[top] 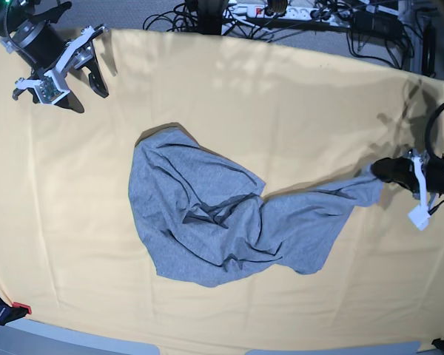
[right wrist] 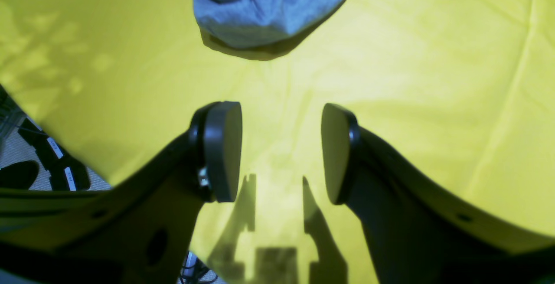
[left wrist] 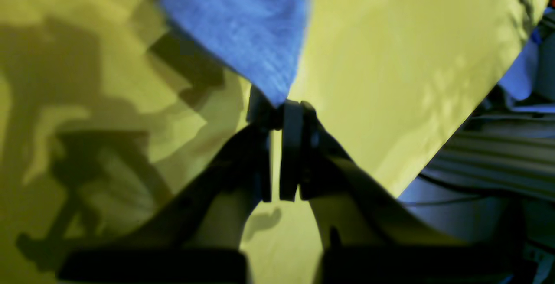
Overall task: Layout the t-shirt on the table in an organized manner, then fold the t-shirt properly
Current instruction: 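Move the right gripper down and grasp the opposite end of the shirt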
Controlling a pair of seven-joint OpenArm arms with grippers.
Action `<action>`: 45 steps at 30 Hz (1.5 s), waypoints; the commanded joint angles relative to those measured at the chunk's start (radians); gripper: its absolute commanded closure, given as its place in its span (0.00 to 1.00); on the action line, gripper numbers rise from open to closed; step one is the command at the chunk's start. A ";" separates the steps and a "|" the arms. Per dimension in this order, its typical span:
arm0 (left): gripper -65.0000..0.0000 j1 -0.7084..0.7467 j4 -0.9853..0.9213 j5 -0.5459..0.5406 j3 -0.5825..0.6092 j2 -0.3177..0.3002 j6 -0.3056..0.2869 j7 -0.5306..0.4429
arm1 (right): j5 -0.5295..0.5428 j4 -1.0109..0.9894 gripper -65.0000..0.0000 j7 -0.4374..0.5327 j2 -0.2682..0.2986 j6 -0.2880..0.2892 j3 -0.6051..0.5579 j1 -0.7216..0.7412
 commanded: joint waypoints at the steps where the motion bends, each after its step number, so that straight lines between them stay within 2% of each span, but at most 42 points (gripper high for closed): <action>1: 1.00 -0.025 0.026 -0.025 -0.010 -0.035 -0.005 -0.013 | 0.021 0.016 0.52 0.026 0.009 0.000 0.006 -0.003; 6: 1.00 -0.025 0.107 -0.025 -0.010 -0.088 -0.005 -0.013 | 0.012 0.016 0.52 0.026 0.009 -0.016 -0.085 0.008; 10: 1.00 -0.025 0.226 -0.025 -0.010 -0.139 -0.005 -0.013 | -0.073 0.016 0.52 0.028 0.009 -0.073 -0.210 0.073; 12: 1.00 -0.025 0.288 -0.025 -0.010 -0.167 -0.005 -0.013 | -0.069 -0.027 0.52 0.028 0.007 -0.087 -0.253 0.113; 15: 1.00 -0.025 0.356 -0.025 -0.010 -0.209 -0.005 -0.013 | -0.063 -0.085 0.52 0.029 -0.021 -0.086 -0.282 0.155; 19: 1.00 -0.025 0.375 -0.025 -0.010 -0.251 -0.005 -0.013 | 0.005 -0.160 0.52 0.029 -0.073 -0.076 -0.285 0.212; 26: 1.00 -0.016 0.370 -0.025 -0.010 -0.246 -0.005 -0.013 | 0.066 -0.308 0.52 0.019 -0.144 -0.093 -0.285 0.324; 30: 1.00 -0.016 0.369 -0.025 -0.010 -0.245 -0.005 -0.013 | 0.066 -0.370 0.51 0.010 -0.164 -0.177 -0.285 0.367; 32: 1.00 -0.016 0.369 -0.025 -0.010 -0.245 -0.005 -0.013 | 0.086 -0.388 0.51 0.009 -0.174 -0.167 -0.285 0.385; 35: 1.00 -0.016 0.369 -0.025 -0.010 -0.245 -0.005 -0.013 | 0.145 -0.394 0.51 -0.005 -0.190 -0.109 -0.285 0.402; 39: 1.00 -0.016 0.369 -0.025 -0.010 -0.245 -0.005 -0.013 | 0.136 -0.394 0.52 -0.008 -0.220 -0.141 -0.285 0.417; 45: 1.00 -0.016 0.369 -0.025 -0.010 -0.245 -0.005 -0.013 | 0.137 -0.414 0.52 -0.002 -0.227 -0.141 -0.286 0.426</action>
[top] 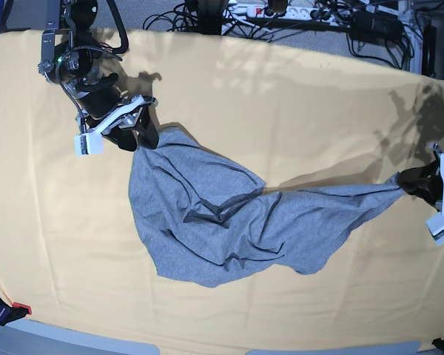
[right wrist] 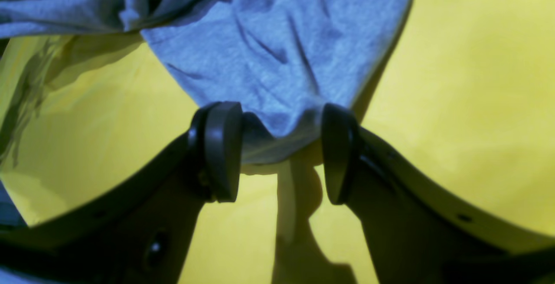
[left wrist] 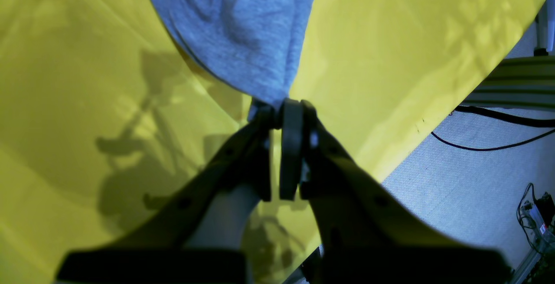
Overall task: Layout the t-shirt on the table in an organized manner, then fold the t-shirt properly
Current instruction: 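Move the right gripper down and grasp the opposite end of the shirt, then pull the shirt taut between both grippers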
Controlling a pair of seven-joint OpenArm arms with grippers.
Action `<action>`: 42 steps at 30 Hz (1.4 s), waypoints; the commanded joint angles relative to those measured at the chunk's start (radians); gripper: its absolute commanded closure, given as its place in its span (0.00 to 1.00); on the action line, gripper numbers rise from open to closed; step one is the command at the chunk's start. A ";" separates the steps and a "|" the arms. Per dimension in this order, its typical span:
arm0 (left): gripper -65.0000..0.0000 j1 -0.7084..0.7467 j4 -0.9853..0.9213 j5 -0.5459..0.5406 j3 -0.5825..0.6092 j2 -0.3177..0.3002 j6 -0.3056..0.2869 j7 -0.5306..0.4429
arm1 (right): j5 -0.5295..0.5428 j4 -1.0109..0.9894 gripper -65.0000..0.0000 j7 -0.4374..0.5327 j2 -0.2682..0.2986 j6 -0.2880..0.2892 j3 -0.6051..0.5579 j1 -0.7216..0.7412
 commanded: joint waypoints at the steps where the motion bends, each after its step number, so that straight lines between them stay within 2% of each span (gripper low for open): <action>1: 1.00 -0.019 0.008 -0.016 -0.010 -0.027 -0.004 -0.011 | 0.015 -0.006 0.52 0.022 0.004 0.007 0.002 0.018; 4: 1.00 -0.019 0.008 -0.016 -0.010 -0.027 -0.004 -0.011 | 0.020 -0.097 0.52 0.021 -0.006 0.029 -0.008 0.062; 7: 1.00 -0.019 0.008 -0.016 -0.010 -0.027 -0.004 -0.011 | 0.053 -0.184 0.53 0.018 -0.006 0.095 -0.011 0.110; 9: 1.00 -0.019 0.008 -0.016 -0.010 -0.027 -0.004 -0.011 | 0.054 -0.195 0.65 0.014 -0.005 0.147 -0.010 0.132; 11: 1.00 -0.019 0.008 -0.016 -0.010 -0.027 -0.004 -0.011 | 0.050 -0.180 0.90 0.011 -0.005 0.221 -0.007 0.150; 12: 1.00 -0.019 0.008 -0.016 -0.010 -0.027 -0.004 -0.011 | 0.047 -0.162 1.00 0.000 -0.005 0.248 0.000 0.156; 14: 1.00 -0.019 0.008 -0.016 -0.010 -0.027 -0.004 -0.011 | 0.039 -0.109 1.00 -0.026 -0.002 0.270 0.019 0.161; 19: 1.00 -0.021 0.008 -0.016 -0.010 -0.028 -0.004 -0.011 | -0.070 0.089 1.00 -0.073 0.023 0.256 0.100 0.157; 23: 1.00 -0.023 0.008 -0.016 -0.010 -0.028 -0.004 -0.011 | -0.129 0.171 1.00 -0.072 0.099 0.182 0.195 0.154; 29: 1.00 -0.024 0.008 -0.016 -0.010 -0.028 -0.004 -0.011 | -0.136 0.173 1.00 -0.072 0.226 0.162 0.316 0.155; 33: 1.00 -0.044 0.008 -0.016 -0.011 -0.028 -0.004 -0.011 | -0.136 0.173 1.00 -0.071 0.294 0.162 0.340 0.156; 35: 1.00 -0.061 0.008 -0.016 -0.010 -0.028 -0.004 -0.011 | -0.136 0.171 1.00 -0.050 0.299 0.170 0.336 0.155; 37: 1.00 -0.072 0.008 -0.016 -0.010 -0.028 -0.004 -0.011 | -0.142 0.149 1.00 -0.022 0.299 0.209 0.323 0.155; 39: 1.00 -0.073 0.008 -0.016 -0.011 -0.028 -0.004 -0.011 | -0.192 0.102 1.00 0.010 0.299 0.220 0.296 0.162; 42: 1.00 -0.072 0.008 -0.016 -0.010 -0.025 -0.004 -0.011 | -0.276 -0.014 1.00 0.037 0.299 0.181 0.255 0.200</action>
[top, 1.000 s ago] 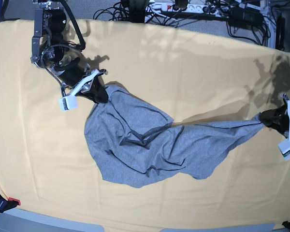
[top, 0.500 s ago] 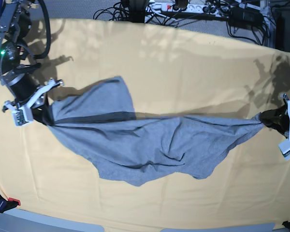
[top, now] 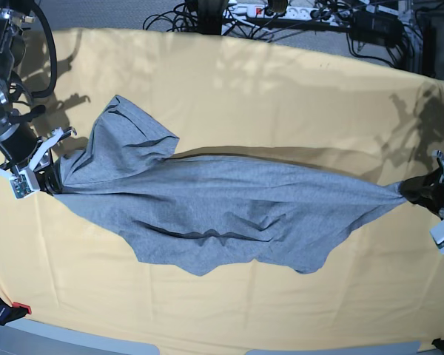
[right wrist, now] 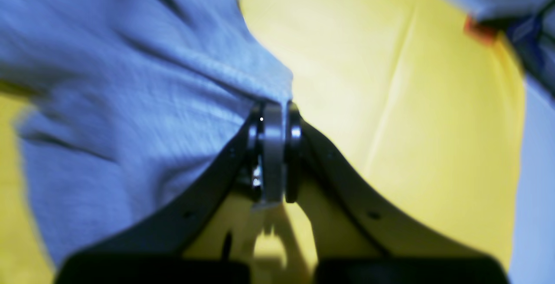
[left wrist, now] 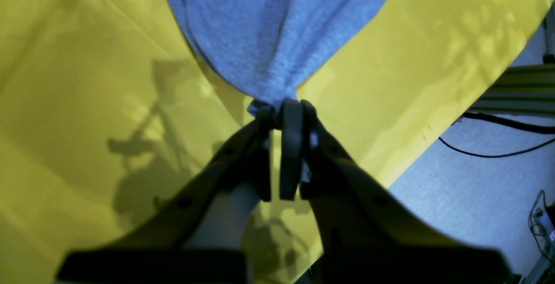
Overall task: Layout the t-shirt on the table in an organized manner, then fold the t-shirt properly
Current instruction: 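Pull the shirt taut between both grippers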
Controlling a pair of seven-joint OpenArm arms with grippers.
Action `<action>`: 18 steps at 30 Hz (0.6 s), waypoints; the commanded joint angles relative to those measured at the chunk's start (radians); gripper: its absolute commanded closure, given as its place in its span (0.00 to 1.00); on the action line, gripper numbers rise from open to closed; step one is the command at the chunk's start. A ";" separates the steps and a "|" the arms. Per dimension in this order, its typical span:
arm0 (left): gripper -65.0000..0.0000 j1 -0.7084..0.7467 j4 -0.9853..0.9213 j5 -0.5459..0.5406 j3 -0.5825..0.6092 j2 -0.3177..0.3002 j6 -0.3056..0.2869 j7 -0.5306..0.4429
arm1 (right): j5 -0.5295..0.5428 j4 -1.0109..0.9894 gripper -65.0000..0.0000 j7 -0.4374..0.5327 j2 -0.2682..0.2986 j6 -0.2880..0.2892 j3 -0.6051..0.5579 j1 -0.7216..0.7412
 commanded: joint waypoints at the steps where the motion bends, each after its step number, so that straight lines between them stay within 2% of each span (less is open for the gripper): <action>1: 1.00 -0.024 0.008 -0.016 -0.011 -0.025 -0.004 -0.014 | 0.013 -0.021 0.90 0.027 0.021 -0.013 0.005 0.032; 4: 1.00 -0.024 0.008 -0.016 -0.011 -0.025 -0.004 -0.014 | 0.020 -0.089 0.50 -0.016 0.021 -0.013 0.007 0.069; 5: 1.00 -0.024 0.008 -0.016 -0.011 -0.025 -0.004 -0.014 | 0.026 -0.089 0.40 -0.045 0.021 -0.013 0.013 0.077; 6: 1.00 -0.024 0.007 -0.016 -0.011 -0.025 -0.004 -0.014 | 0.062 -0.081 0.34 -0.085 0.021 -0.011 0.023 0.084; 10: 1.00 -0.024 -0.006 -0.016 -0.011 -0.025 -0.004 -0.014 | 0.374 -0.040 0.33 -0.288 0.021 0.022 0.139 0.093; 14: 1.00 -0.024 -0.022 -0.016 -0.011 -0.025 -0.004 -0.014 | 0.718 -0.040 0.33 -0.494 0.021 0.100 0.274 0.070; 17: 1.00 -0.024 -0.032 -0.016 -0.011 -0.025 -0.004 -0.014 | 0.902 -0.040 0.33 -0.581 0.021 0.155 0.309 0.005; 18: 1.00 -0.024 -0.035 -0.016 -0.011 -0.025 -0.004 -0.014 | 0.939 -0.040 0.33 -0.610 0.019 0.157 0.308 -0.017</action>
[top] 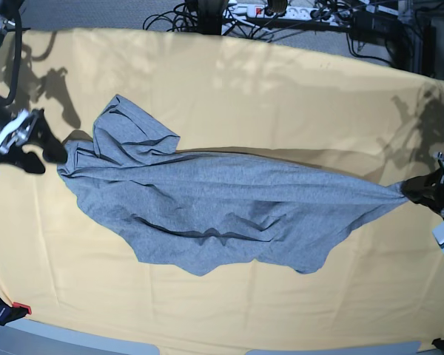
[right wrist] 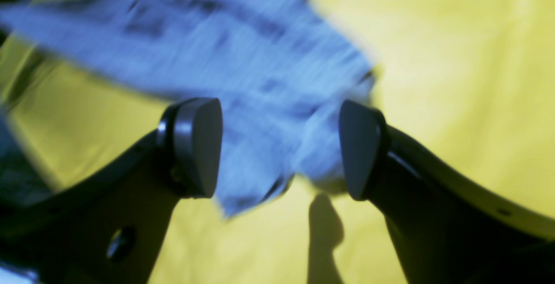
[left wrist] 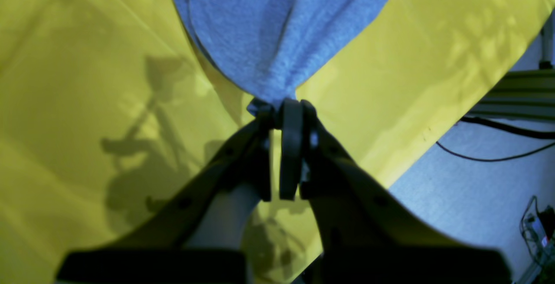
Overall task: Layout the t-shirt on the table in an organized manner, then fold the t-shirt properly
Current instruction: 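Pull the shirt taut between both grippers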
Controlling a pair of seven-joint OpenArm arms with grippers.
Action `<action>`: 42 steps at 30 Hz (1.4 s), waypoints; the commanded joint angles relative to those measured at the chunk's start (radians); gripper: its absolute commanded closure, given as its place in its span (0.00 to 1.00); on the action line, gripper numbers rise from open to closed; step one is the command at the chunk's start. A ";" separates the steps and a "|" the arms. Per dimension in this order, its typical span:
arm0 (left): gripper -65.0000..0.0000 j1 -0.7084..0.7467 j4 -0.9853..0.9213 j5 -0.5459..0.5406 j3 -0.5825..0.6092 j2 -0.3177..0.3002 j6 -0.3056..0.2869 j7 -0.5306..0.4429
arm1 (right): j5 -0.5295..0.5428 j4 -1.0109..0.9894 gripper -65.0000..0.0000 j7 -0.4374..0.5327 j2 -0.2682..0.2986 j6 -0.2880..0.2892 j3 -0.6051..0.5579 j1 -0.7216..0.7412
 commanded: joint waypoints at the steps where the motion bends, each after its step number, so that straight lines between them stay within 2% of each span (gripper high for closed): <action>1: 1.00 -0.024 0.004 -0.015 -0.011 -0.027 -0.004 -0.014 | 0.048 0.014 0.33 0.004 0.015 0.006 0.005 -0.010; 5: 1.00 -0.024 0.005 -0.015 -0.011 -0.028 -0.004 -0.014 | 0.095 0.014 0.33 -0.003 -0.008 0.006 0.005 -0.093; 9: 1.00 -0.024 0.005 -0.015 -0.011 -0.027 -0.004 -0.014 | 0.074 0.014 0.33 0.007 -0.071 0.006 -0.008 -0.142; 15: 1.00 -0.024 0.005 -0.015 -0.011 -0.028 -0.004 -0.014 | -0.097 0.013 0.33 0.109 -0.152 -0.029 -0.103 -0.156; 19: 1.00 -0.024 0.004 -0.015 -0.011 -0.028 -0.004 -0.014 | -0.295 0.013 0.33 0.227 -0.186 -0.107 -0.120 -0.156; 21: 1.00 -0.024 0.005 -0.015 -0.011 -0.028 -0.004 -0.014 | -0.317 0.012 0.33 0.242 -0.208 -0.134 -0.121 -0.156; 25: 1.00 -0.024 0.005 -0.015 -0.011 -0.027 -0.004 -0.014 | -0.299 0.012 0.33 0.241 -0.254 -0.135 -0.123 -0.156; 29: 1.00 -0.024 0.004 -0.015 -0.011 -0.027 -0.004 -0.014 | -0.313 0.012 0.33 0.243 -0.272 -0.135 -0.171 -0.152; 34: 1.00 -0.024 0.005 -0.015 -0.011 -0.027 -0.004 -0.014 | -0.549 0.012 0.33 0.299 -0.298 -0.191 -0.246 -0.119; 40: 1.00 -0.024 0.005 -0.015 -0.011 -0.028 -0.004 -0.014 | -0.569 0.012 0.33 0.320 -0.298 -0.204 -0.272 -0.109; 41: 1.00 -0.024 0.005 -0.015 -0.011 -0.027 -0.004 -0.014 | -0.579 0.012 0.36 0.320 -0.298 -0.203 -0.272 -0.108; 42: 1.00 -0.024 0.005 -0.015 -0.011 -0.028 -0.004 -0.014 | -0.592 0.012 0.42 0.320 -0.298 -0.203 -0.272 -0.106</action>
